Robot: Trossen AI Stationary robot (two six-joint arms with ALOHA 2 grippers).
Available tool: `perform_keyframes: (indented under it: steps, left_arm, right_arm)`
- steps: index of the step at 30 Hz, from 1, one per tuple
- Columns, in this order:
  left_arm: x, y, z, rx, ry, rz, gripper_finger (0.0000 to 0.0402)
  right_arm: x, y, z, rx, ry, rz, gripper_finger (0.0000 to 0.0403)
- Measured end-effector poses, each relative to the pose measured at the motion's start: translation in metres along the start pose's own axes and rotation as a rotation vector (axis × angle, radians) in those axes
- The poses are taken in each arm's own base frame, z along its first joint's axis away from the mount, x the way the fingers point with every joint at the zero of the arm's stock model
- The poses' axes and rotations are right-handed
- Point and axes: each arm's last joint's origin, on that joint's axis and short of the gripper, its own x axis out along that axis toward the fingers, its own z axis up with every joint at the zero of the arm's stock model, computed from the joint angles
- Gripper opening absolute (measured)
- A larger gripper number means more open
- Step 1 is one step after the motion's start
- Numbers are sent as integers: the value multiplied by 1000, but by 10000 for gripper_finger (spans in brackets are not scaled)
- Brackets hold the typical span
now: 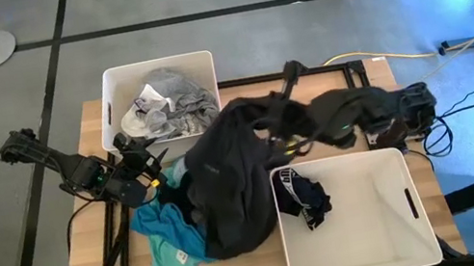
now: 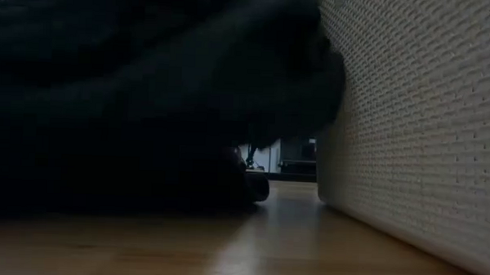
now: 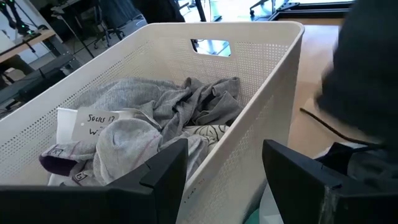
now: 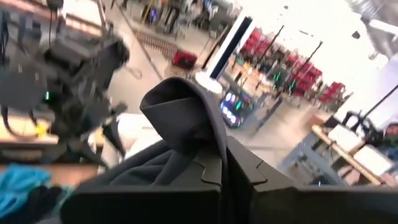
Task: Sort clothes
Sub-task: Put the grey shorts into the bottom right laundry bin
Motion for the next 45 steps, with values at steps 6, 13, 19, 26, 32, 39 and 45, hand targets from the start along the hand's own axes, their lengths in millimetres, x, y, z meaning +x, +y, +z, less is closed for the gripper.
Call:
perform_keyframes:
  steps: [6, 13, 19, 26, 32, 39, 45]
  left_arm:
    - [0, 0, 0, 1, 1, 0, 196]
    - [0, 0, 0, 0, 0, 0, 196]
    - [0, 0, 0, 0, 0, 0, 196]
    - [0, 0, 0, 1, 1, 0, 196]
    - [0, 0, 0, 1, 0, 0, 196]
    - [0, 0, 0, -5, 0, 0, 196]
    - [0, 0, 0, -12, 0, 0, 196]
  right_arm:
    - [-25, -16, 19, 14, -131, -14, 4]
    - [-57, -38, 41, -12, -257, -118, 5]
    - [-89, -61, 56, 16, -358, -203, 5]
    - [-130, -83, 67, 97, -435, -244, 5]
    - [-158, -83, 70, 121, -445, -202, 5]
    - [-186, -85, 71, 155, -448, -158, 5]
    - [-203, -74, 71, 200, -422, -70, 5]
